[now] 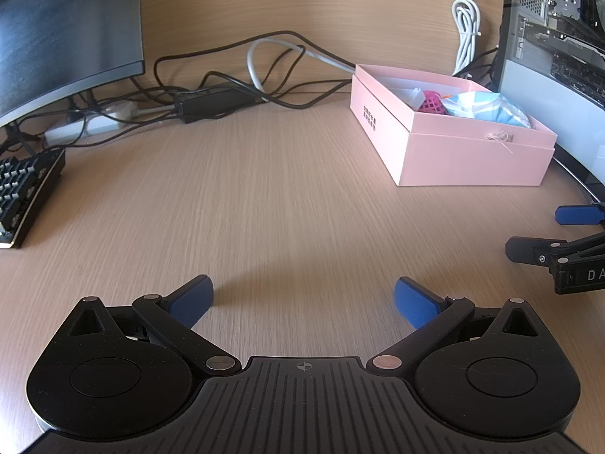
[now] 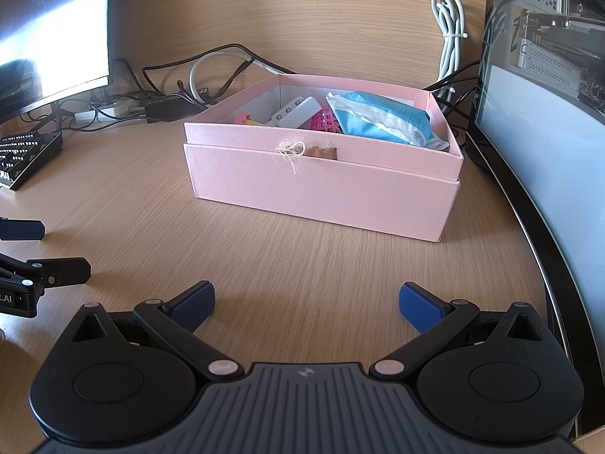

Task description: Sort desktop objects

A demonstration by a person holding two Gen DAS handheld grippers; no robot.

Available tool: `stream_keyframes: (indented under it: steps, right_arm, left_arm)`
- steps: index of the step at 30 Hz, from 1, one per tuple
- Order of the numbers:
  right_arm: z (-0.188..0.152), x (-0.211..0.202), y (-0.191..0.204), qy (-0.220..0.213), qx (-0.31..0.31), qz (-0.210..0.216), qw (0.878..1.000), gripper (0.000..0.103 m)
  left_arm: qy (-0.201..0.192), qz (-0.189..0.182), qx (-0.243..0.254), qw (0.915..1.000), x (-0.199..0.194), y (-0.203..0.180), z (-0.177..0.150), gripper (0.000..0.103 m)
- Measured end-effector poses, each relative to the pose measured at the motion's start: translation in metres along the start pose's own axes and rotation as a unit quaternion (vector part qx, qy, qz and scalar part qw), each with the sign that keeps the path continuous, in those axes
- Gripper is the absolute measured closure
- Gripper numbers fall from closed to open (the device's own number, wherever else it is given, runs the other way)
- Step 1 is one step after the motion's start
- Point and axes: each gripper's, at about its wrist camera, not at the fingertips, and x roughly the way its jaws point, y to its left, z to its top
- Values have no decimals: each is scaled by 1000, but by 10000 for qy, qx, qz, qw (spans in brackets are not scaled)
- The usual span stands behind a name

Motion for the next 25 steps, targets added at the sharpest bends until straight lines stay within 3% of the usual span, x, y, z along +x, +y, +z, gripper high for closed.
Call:
stream_keyframes:
  steps: [25]
  right_arm:
    - [0,0,0,0,0,-1,10000,0]
  left_arm:
    - [88,-5,4,10000,0,0,0,0]
